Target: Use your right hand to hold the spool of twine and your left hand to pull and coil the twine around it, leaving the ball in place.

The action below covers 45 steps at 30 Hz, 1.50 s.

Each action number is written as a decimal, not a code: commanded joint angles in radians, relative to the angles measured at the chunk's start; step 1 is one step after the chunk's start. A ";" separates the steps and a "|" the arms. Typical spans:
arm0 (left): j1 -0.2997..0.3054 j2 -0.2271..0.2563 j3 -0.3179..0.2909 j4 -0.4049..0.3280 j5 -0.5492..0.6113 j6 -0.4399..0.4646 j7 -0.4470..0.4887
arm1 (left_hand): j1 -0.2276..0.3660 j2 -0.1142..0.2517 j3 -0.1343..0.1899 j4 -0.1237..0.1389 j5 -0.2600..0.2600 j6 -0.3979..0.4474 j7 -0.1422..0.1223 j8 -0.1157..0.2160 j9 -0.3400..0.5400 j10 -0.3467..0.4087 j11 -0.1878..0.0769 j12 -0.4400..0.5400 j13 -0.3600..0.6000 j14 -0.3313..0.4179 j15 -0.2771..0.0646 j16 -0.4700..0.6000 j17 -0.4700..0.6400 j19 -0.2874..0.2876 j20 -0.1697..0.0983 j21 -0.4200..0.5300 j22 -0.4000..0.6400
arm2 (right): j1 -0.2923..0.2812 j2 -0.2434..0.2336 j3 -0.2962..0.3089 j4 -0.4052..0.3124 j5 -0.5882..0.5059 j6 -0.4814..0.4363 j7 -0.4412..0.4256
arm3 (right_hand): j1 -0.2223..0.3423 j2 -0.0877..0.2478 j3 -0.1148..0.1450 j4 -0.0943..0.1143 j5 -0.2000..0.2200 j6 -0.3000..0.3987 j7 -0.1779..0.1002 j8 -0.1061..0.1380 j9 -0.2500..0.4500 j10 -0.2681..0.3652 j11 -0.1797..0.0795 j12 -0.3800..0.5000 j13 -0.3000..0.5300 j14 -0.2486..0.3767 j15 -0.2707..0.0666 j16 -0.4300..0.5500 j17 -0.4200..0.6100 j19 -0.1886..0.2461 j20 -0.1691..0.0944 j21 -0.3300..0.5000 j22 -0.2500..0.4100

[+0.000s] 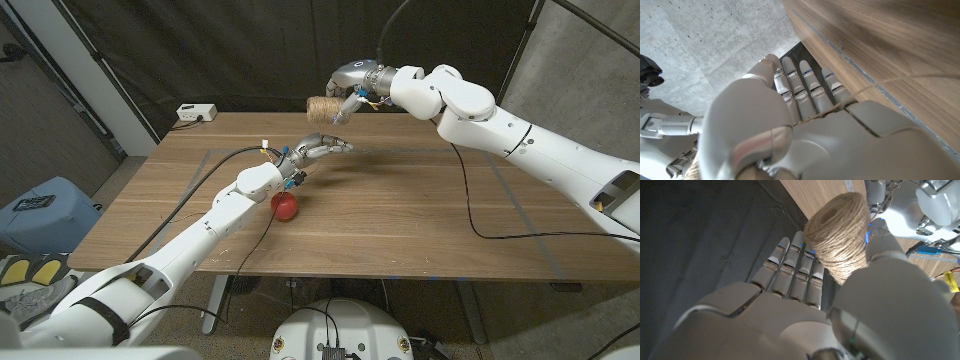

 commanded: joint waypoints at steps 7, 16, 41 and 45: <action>-0.004 0.006 0.016 -0.025 -0.003 0.017 -0.022 | -0.023 -0.014 -0.027 0.003 -0.016 -0.032 0.002 -0.007 0.006 -0.026 0.014 -0.014 0.016 -0.017 0.018 -0.002 0.010 0.000 0.002 0.003 0.003 | 0.014 0.025 -0.016 0.024 -0.004 0.007 0.002 | 0.061 0.073 -0.003 0.003 0.005 0.144 -0.137 0.008 0.002 0.142 -0.128 -0.002 0.006 0.008 -0.155 -0.009 0.003 0.007 0.001 -0.002 0.001; -0.005 0.008 0.023 -0.039 -0.002 0.022 -0.028 | -0.026 -0.011 -0.036 0.004 -0.022 -0.029 0.003 -0.006 0.007 -0.026 0.014 -0.015 0.022 -0.019 0.019 0.000 0.014 -0.002 0.004 0.002 0.003 | 0.015 0.030 -0.020 0.028 -0.011 -0.002 0.001 | 0.060 0.074 -0.005 0.003 0.004 0.145 -0.136 0.008 0.002 0.141 -0.129 -0.003 0.007 0.010 -0.155 -0.011 0.004 0.006 0.001 -0.002 0.001; 0.009 0.036 0.041 -0.108 -0.011 0.041 -0.055 | -0.012 -0.004 -0.048 -0.003 -0.031 -0.035 0.000 -0.007 0.010 -0.010 -0.001 -0.012 0.046 -0.014 0.023 0.003 0.016 0.002 0.007 0.001 0.004 | 0.027 0.036 -0.029 0.045 -0.038 -0.033 0.009 | 0.060 0.075 -0.010 0.004 0.004 0.142 -0.136 0.005 0.001 0.142 -0.128 -0.006 0.009 0.011 -0.155 -0.017 0.007 0.007 0.002 -0.003 0.001; 0.007 0.040 0.041 -0.110 -0.015 0.040 -0.063 | -0.012 -0.006 -0.054 -0.004 -0.033 -0.051 0.007 -0.013 0.010 -0.024 -0.001 -0.018 0.051 -0.024 0.026 -0.002 0.016 -0.002 0.009 -0.001 0.004 | 0.033 0.042 -0.031 0.062 -0.036 -0.038 0.010 | 0.058 0.075 -0.011 0.005 0.005 0.142 -0.136 0.004 0.001 0.140 -0.128 -0.008 0.009 0.011 -0.155 -0.019 0.007 0.007 0.002 -0.003 0.001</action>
